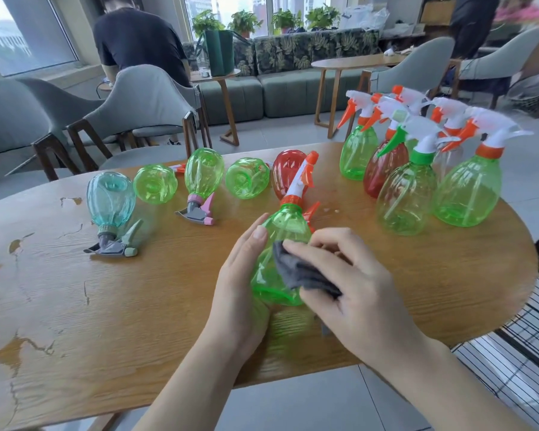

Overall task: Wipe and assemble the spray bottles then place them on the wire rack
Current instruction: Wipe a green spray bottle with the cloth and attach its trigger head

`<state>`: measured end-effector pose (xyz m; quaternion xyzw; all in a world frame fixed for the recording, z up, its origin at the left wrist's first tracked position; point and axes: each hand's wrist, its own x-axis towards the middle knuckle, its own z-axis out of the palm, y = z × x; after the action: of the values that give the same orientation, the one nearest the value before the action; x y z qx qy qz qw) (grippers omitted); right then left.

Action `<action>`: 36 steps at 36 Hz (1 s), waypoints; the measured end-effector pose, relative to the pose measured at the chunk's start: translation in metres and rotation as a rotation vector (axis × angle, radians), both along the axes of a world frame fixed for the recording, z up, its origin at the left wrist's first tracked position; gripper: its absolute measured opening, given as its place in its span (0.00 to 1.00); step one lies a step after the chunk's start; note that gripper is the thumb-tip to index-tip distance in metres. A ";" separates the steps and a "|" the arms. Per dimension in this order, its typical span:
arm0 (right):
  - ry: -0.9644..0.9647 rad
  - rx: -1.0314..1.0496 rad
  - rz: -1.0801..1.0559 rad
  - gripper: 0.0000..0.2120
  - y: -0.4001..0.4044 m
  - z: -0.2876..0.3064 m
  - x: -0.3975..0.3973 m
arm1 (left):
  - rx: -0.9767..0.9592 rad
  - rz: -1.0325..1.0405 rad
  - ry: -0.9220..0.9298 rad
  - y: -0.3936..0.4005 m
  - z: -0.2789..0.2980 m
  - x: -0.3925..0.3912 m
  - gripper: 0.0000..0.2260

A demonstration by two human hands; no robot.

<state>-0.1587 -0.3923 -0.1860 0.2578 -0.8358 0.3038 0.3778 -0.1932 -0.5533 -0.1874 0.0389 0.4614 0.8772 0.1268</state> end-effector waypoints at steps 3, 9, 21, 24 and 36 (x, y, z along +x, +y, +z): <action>-0.009 -0.035 -0.038 0.18 0.001 0.000 -0.002 | -0.001 -0.024 0.033 0.002 0.000 0.000 0.30; 0.086 0.137 0.066 0.14 -0.013 -0.009 0.009 | 0.050 -0.121 -0.102 -0.001 0.003 0.003 0.22; 0.072 -0.021 0.022 0.15 0.009 0.000 -0.015 | 0.024 -0.153 0.030 0.001 0.007 0.004 0.27; -0.061 -0.216 -0.005 0.17 0.017 0.004 -0.022 | 0.004 -0.195 0.043 0.000 0.005 0.006 0.22; -0.115 -0.295 0.037 0.17 0.009 0.005 -0.009 | 0.133 -0.226 -0.011 0.000 -0.004 0.001 0.48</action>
<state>-0.1677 -0.3832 -0.1808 0.1970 -0.7974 0.4445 0.3573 -0.1922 -0.5529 -0.1916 0.0941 0.3944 0.8861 0.2245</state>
